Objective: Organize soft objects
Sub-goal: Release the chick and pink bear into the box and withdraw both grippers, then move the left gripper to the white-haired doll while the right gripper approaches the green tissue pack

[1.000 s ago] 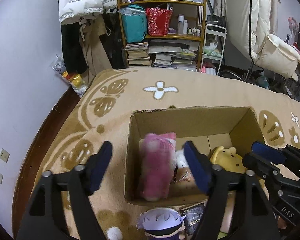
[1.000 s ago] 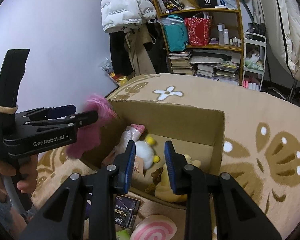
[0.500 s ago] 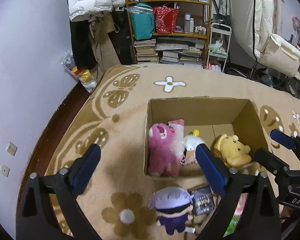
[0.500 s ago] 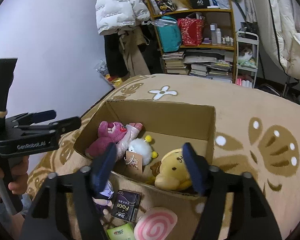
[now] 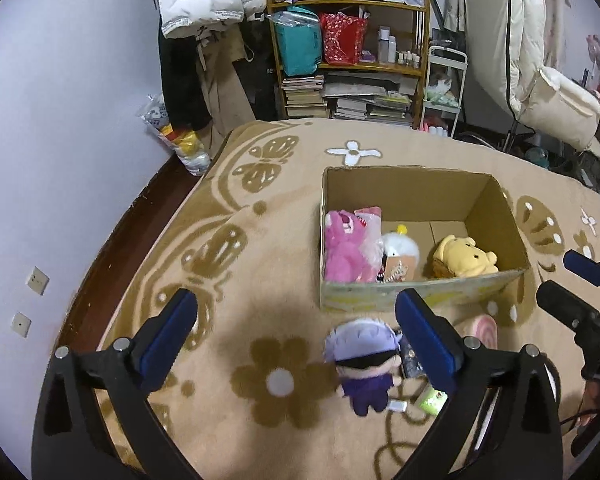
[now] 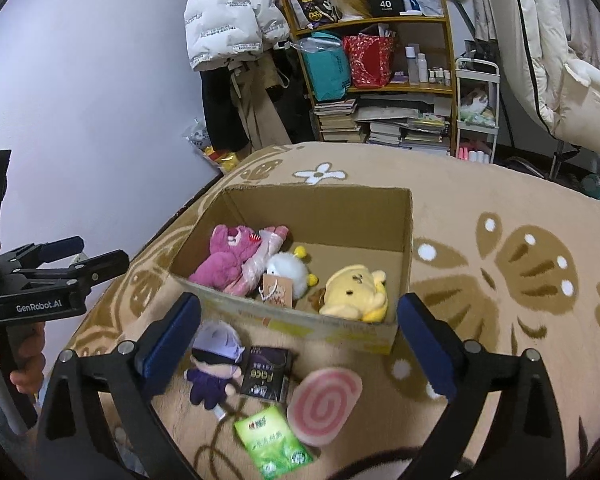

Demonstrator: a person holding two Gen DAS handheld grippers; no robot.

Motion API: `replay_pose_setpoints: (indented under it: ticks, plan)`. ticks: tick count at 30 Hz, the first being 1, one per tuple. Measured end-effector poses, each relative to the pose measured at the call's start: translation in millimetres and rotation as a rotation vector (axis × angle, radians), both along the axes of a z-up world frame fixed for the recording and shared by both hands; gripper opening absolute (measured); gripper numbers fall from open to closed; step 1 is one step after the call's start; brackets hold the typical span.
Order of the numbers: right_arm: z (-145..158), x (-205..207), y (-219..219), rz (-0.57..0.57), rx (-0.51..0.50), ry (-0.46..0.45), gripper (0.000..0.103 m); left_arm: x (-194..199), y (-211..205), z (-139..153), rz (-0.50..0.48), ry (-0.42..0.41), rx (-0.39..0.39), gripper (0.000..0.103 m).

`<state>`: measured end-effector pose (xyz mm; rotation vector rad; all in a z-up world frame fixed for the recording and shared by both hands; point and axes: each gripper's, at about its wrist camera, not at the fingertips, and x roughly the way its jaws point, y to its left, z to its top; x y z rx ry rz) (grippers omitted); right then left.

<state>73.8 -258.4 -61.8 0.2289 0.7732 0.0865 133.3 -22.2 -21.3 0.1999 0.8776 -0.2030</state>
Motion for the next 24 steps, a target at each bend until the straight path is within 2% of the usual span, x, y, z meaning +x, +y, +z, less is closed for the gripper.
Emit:
replay_pose_setpoints:
  ticks: [6,10,16,24]
  plan:
    - [5,-18,0,-0.018,0.005,0.024,0.103,-19,17,-2,0.006,0.049,-0.049,0.099]
    - [6,-30,1,-0.037,0.022,0.030,0.103,-35,25,-2,0.020,0.041,-0.022,0.099]
    - [2,-45,7,-0.041,0.019,0.048,0.103,-46,32,-7,0.032,0.053,-0.033,0.099]
    - [-15,-51,18,-0.035,0.017,0.097,0.103,-42,26,-22,0.018,0.097,-0.017,0.099]
